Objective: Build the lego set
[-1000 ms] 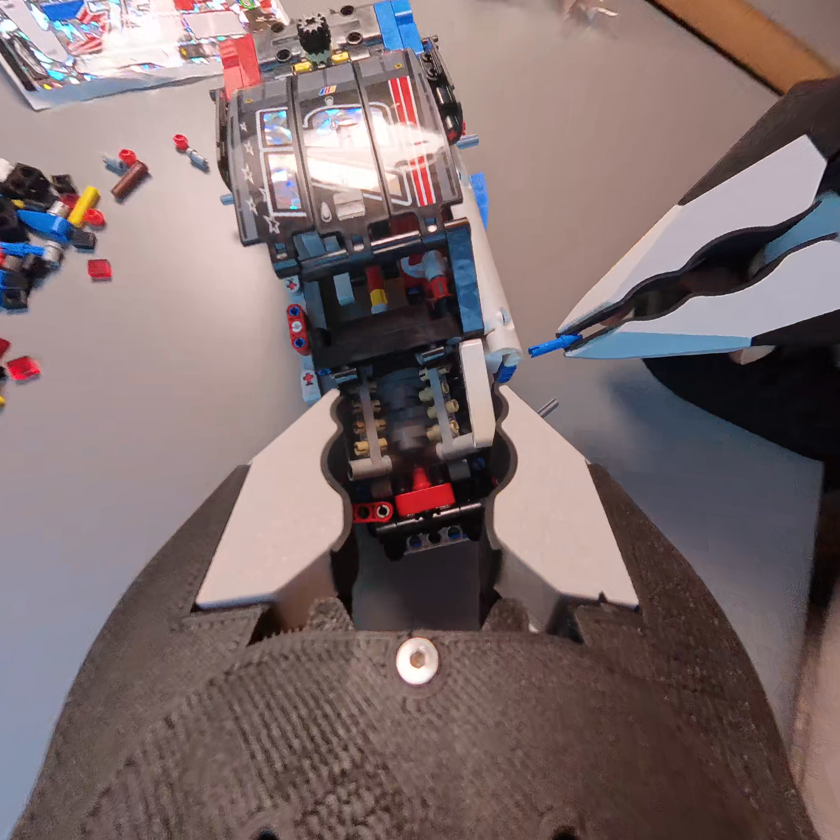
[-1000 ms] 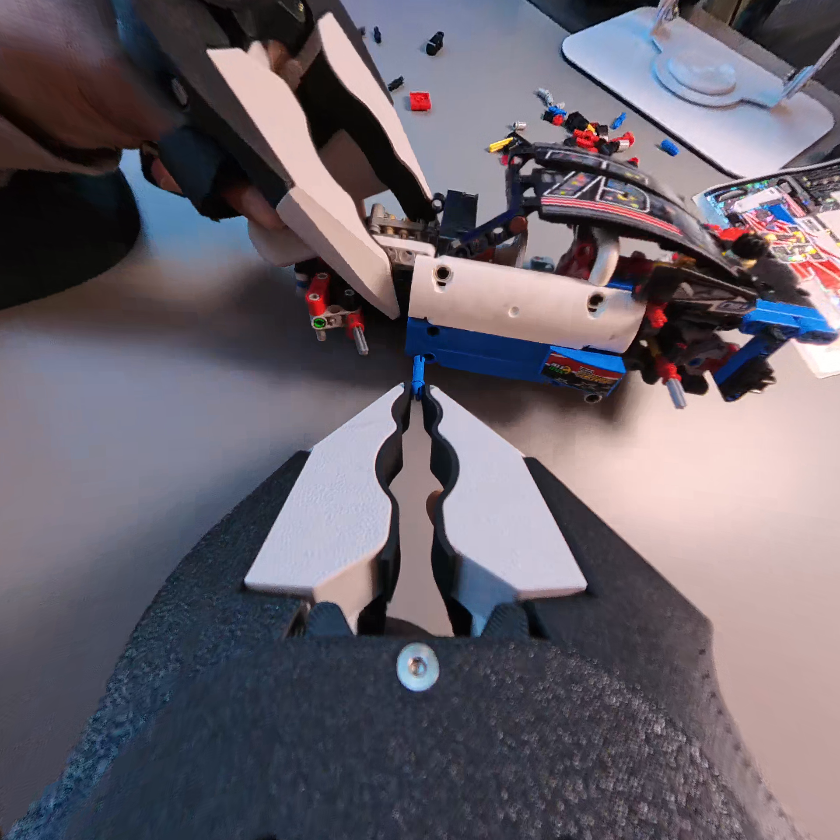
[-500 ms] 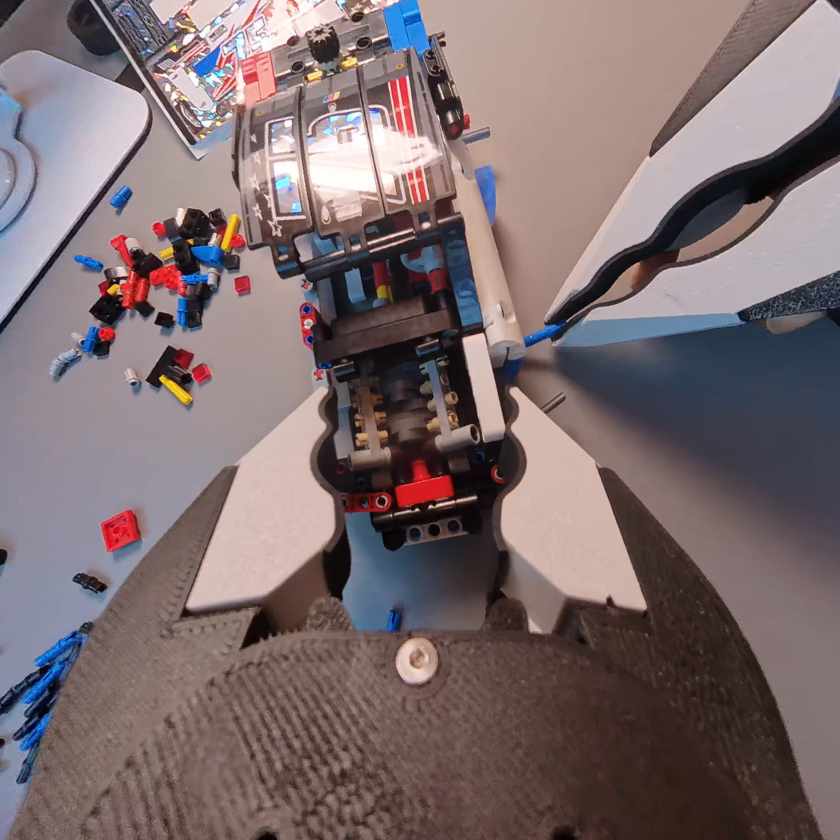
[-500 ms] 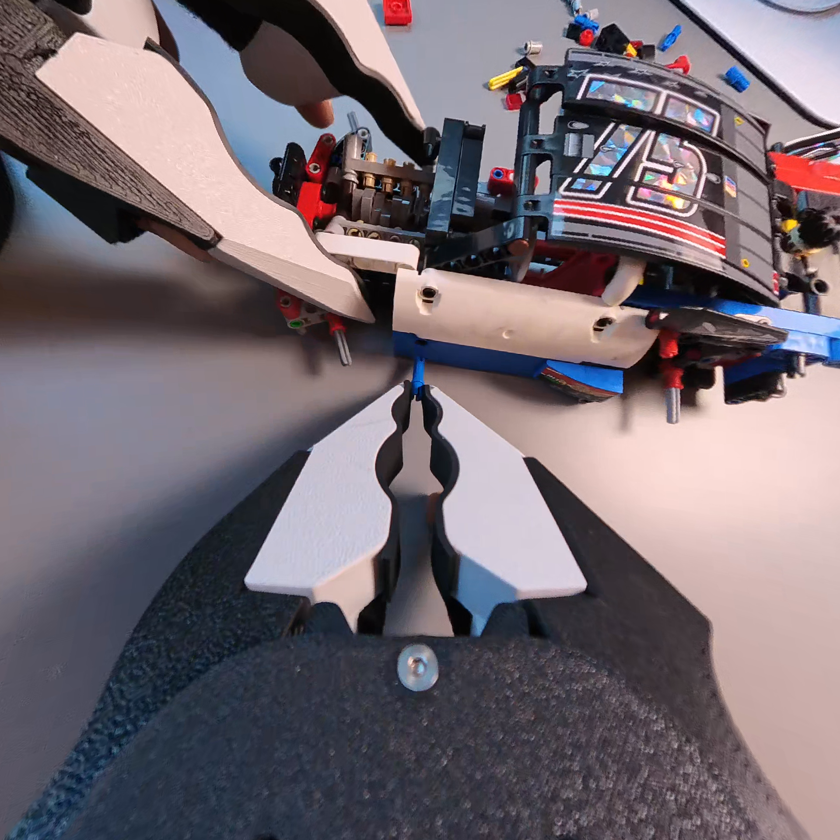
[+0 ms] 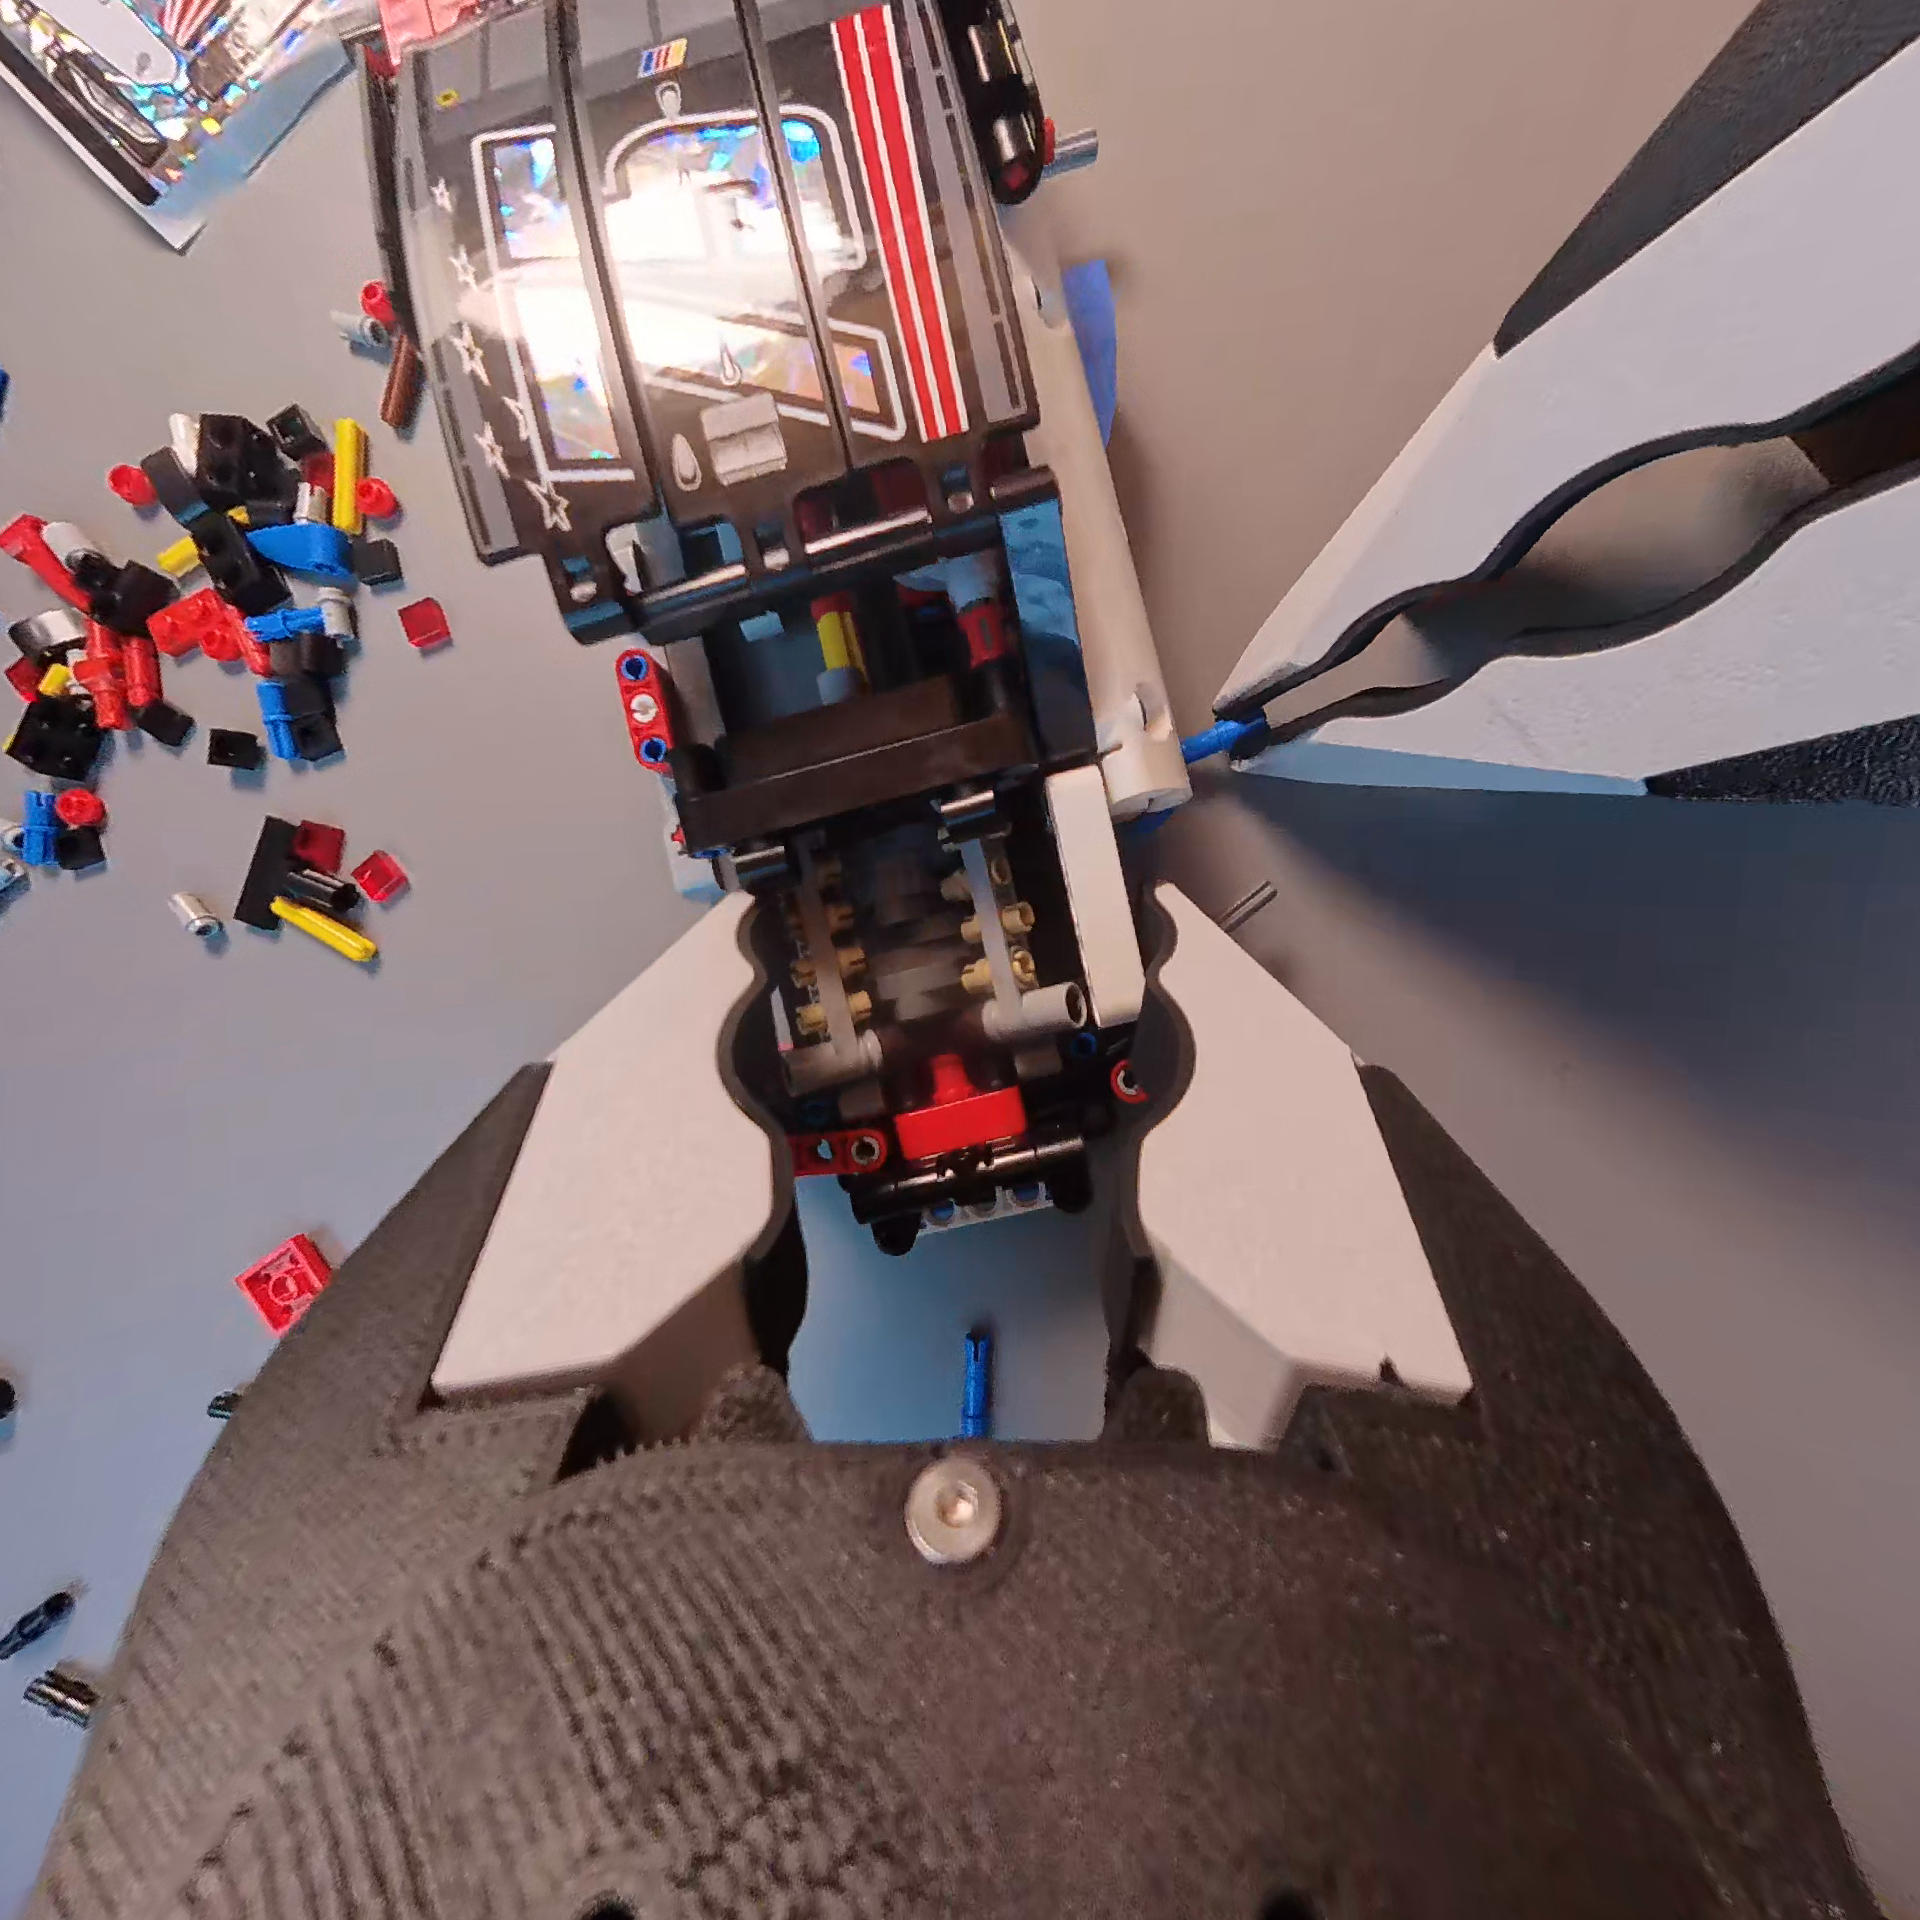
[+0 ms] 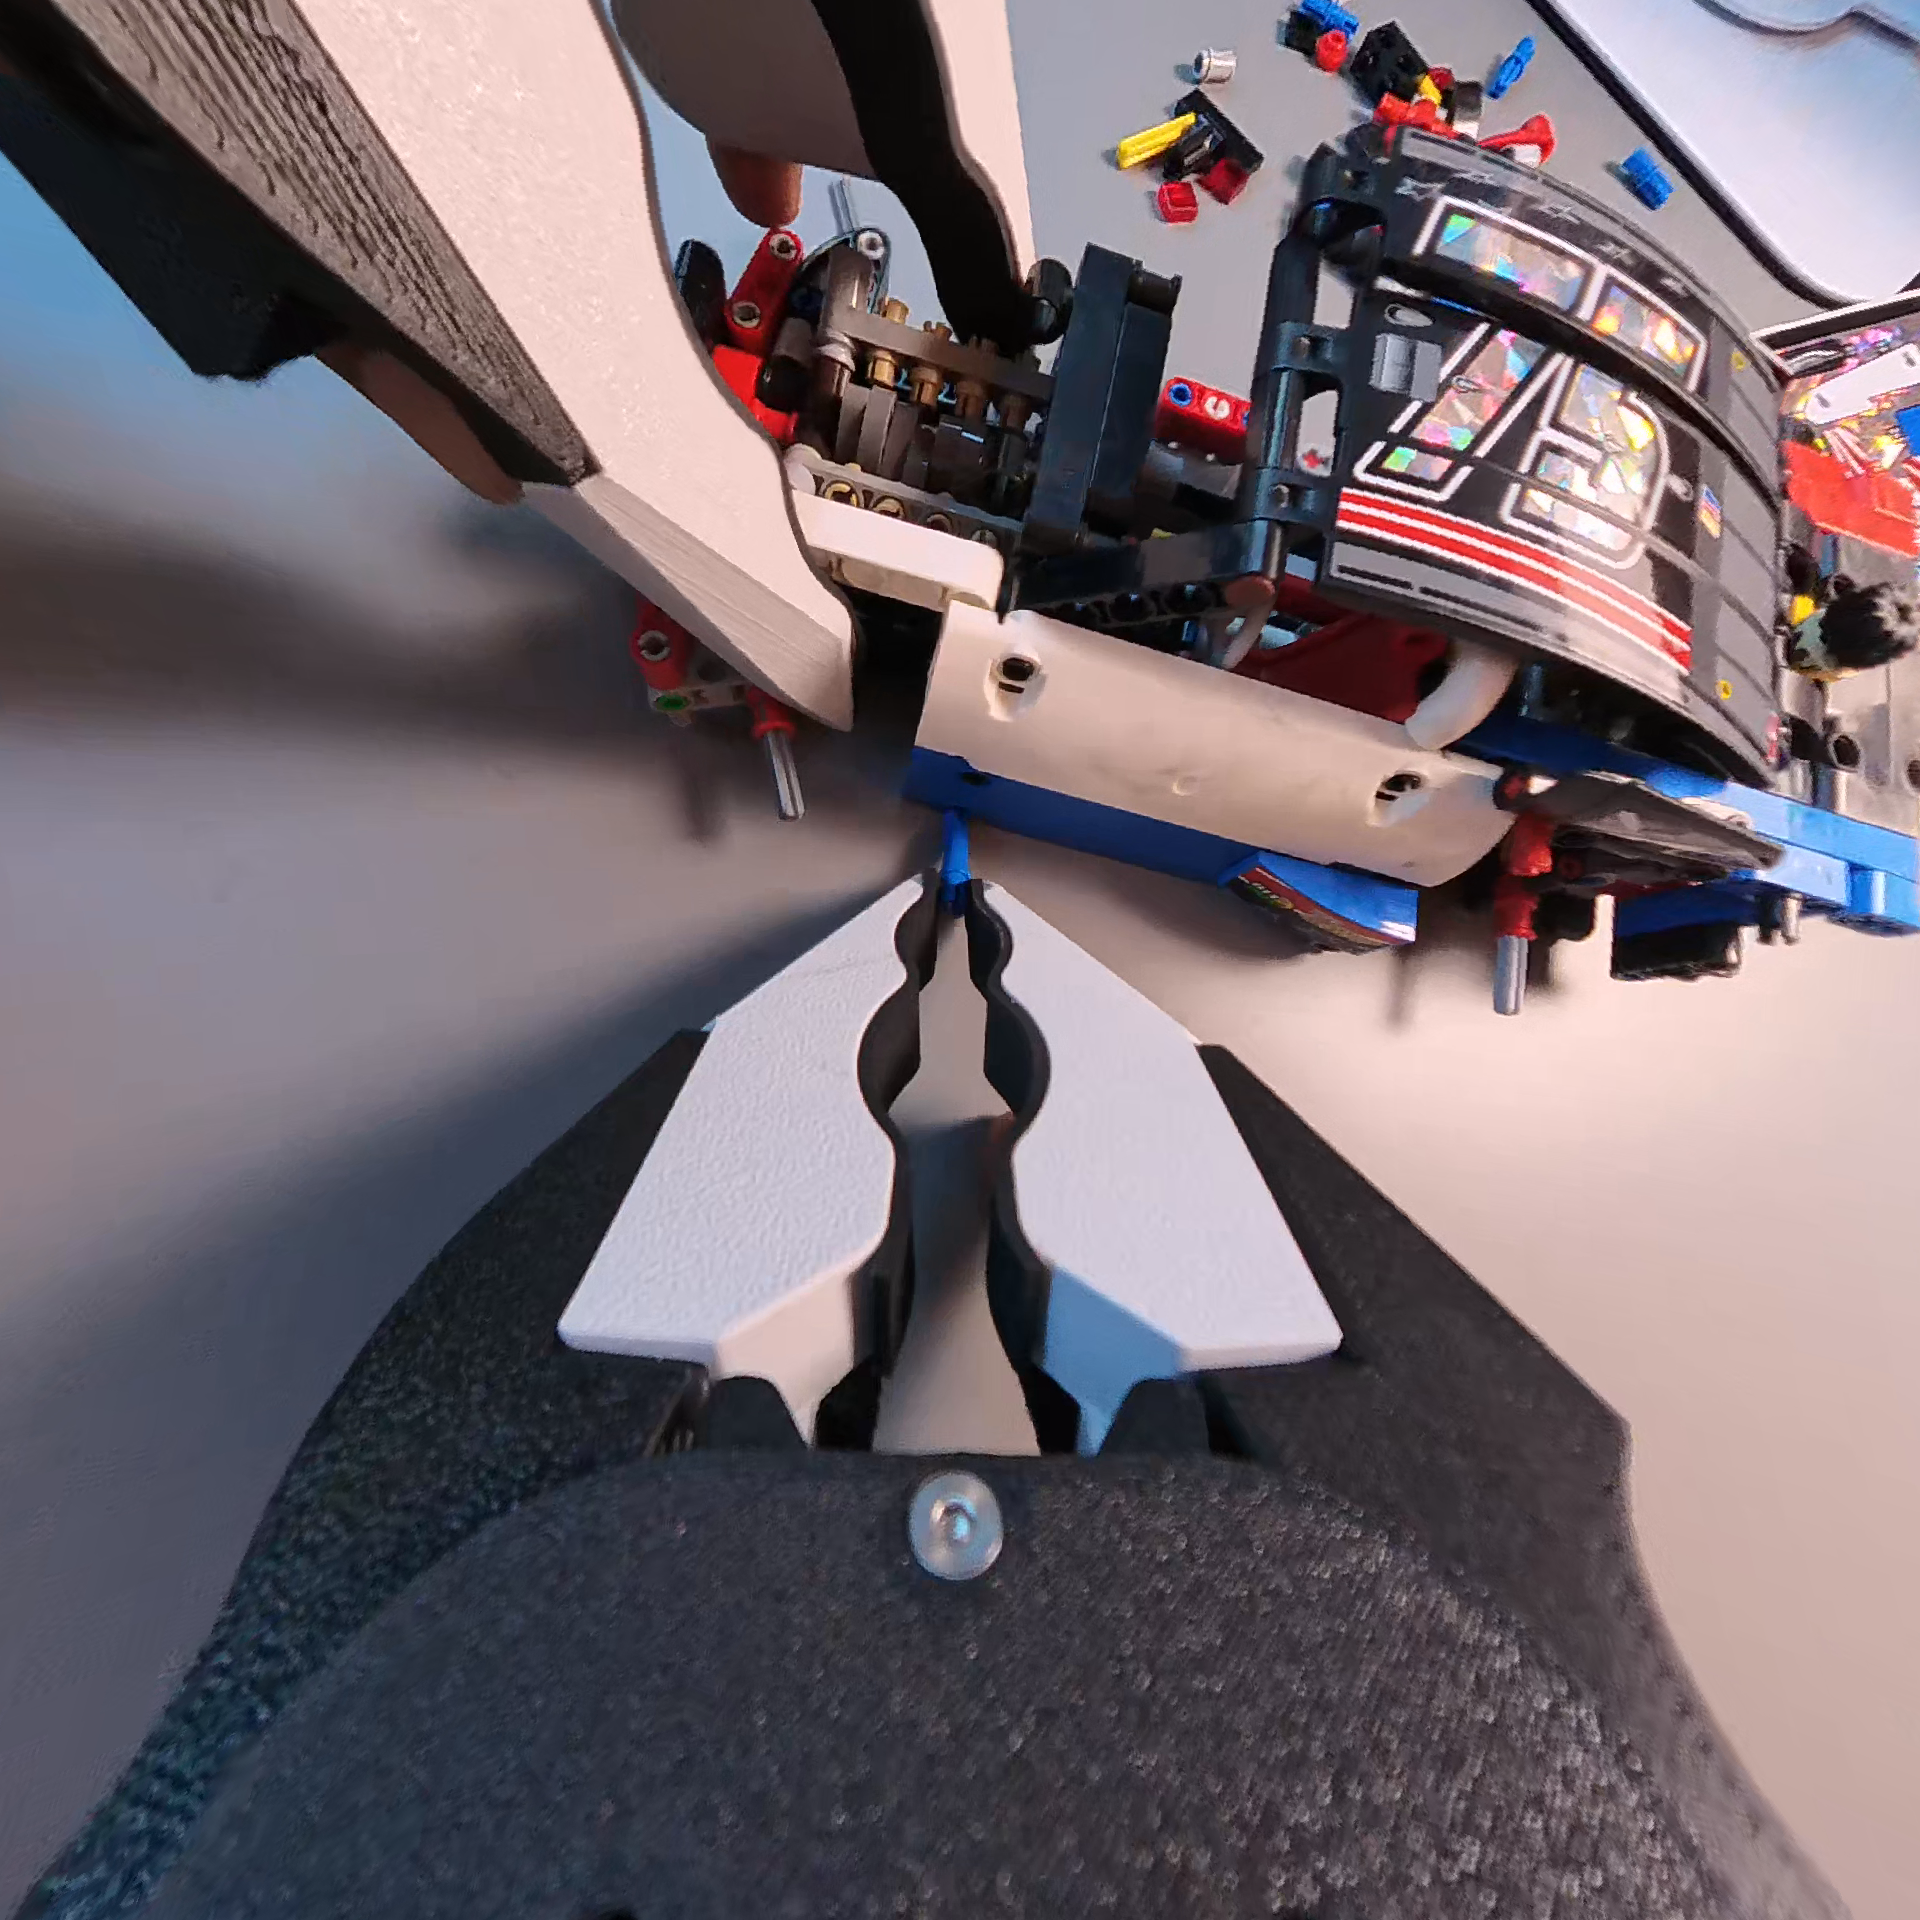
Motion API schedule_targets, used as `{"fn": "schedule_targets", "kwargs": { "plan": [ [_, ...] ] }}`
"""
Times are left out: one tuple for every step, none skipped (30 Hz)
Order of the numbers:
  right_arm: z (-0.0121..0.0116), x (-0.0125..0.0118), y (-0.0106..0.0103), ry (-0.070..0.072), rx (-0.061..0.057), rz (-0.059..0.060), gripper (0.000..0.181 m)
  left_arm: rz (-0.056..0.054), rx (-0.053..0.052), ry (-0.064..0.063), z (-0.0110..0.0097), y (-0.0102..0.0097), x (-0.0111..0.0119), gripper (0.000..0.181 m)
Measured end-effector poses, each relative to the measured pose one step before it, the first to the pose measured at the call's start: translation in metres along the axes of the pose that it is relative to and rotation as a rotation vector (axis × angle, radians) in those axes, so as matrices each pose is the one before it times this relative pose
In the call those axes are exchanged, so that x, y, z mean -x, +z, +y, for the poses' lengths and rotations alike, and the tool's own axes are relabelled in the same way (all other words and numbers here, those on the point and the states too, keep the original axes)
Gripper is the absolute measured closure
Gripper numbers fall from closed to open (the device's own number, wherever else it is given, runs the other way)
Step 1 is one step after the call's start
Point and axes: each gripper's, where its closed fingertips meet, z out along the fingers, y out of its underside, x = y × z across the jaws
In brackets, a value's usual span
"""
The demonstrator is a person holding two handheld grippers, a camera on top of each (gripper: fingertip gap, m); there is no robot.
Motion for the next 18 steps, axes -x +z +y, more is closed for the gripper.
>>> {"fn": "schedule_targets", "kwargs": {
  "plan": [
    [0.00147, 0.00057, 0.00046, -0.015, 0.0148, 0.015, 0.178, 0.0098, -0.0007, 0.0031, 0.00021, -0.00057, -0.00029, 0.113],
    [0.00044, 0.00062, 0.00028, -0.0174, 0.0088, 0.016, 0.178, 0.0135, -0.0016, 0.0007, 0.00035, -0.00078, -0.00064, 0.112],
    [-0.0002, 0.00015, -0.00004, -0.0169, 0.0051, 0.0165, 0.178, 0.0185, -0.0047, 0.0005, 0.00006, -0.00103, -0.001, 0.11],
    [-0.00015, 0.0001, -0.00002, -0.0134, 0.0043, 0.0114, 0.178, 0.0186, -0.0093, 0.0006, -0.00031, -0.00151, -0.0007, 0.108],
    [-0.0001, 0.00005, 0.0001, -0.0036, 0.0029, 0.0032, 0.178, 0.0195, -0.0097, 0.0003, 0.0, -0.00227, -0.00036, 0.105],
    [0.00004, -0.00001, 0.00012, 0.0033, 0.003, -0.0041, 0.178, 0.0347, -0.0113, 0.0018, -0.00011, -0.00322, -0.00228, 0.104],
    [0.00008, 0.00001, -0.00007, 0.0048, 0.0028, -0.0088, 0.178, 0.0483, -0.024, -0.0081, -0.00173, -0.00435, -0.00389, 0.103],
    [0.00013, 0.00017, -0.00004, 0.0088, 0.0036, -0.0122, 0.178, 0.0397, -0.0264, -0.0172, -0.00217, -0.0052, -0.00162, 0.101],
    [0.00031, 0.00011, -0.00009, 0.0092, 0.0047, -0.0138, 0.178, 0.0232, -0.015, -0.0064, -0.00031, -0.00513, 0.00162, 0.1],
    [0.00048, -0.00022, -0.00037, 0.0074, 0.0059, -0.0121, 0.177, 0.0111, -0.0065, 0.0078, 0.00127, -0.00428, 0.00417, 0.099],
    [0.00055, -0.00044, -0.00033, 0.0061, 0.0071, -0.0099, 0.175, 0.0234, 0.0015, 0.0062, 0.00353, -0.00298, 0.00377, 0.099],
    [0.00054, -0.00021, -0.00042, 0.0048, 0.008, -0.0097, 0.174, 0.0563, 0.0133, -0.0033, 0.0062, -0.00148, 0.00002, 0.098],
    [0.00073, 0.00063, -0.00052, 0.0048, 0.0086, -0.0136, 0.174, 0.074, 0.0112, -0.0025, 0.0068, -0.0006, -0.00267, 0.094],
    [0.00065, 0.00157, -0.00056, 0.0058, 0.0085, -0.0182, 0.174, 0.0511, -0.0042, 0.0116, 0.00474, -0.00071, -0.00115, 0.094],
    [0.00069, 0.00127, -0.00043, 0.0073, 0.0077, -0.0138, 0.174, 0.0292, -0.0207, 0.0334, 0.00184, -0.0015, -0.00076, 0.094],
    [0.00023, 0.00034, -0.00011, 0.0073, 0.0049, -0.0052, 0.174, 0.0191, -0.0084, 0.0338, 0.00234, -0.00131, -0.00146, 0.094],
    [0.00007, -0.00015, 0.00001, 0.0057, 0.0034, 0.0005, 0.173, 0.004, -0.0017, 0.0334, 0.00189, -0.00062, -0.00087, 0.095],
    [0.00014, 0.00004, 0.00002, 0.0027, 0.0035, 0.0007, 0.174, -0.011, 0.0068, 0.039, 0.00246, 0.00053, 0.00028, 0.096]
  ]
}}
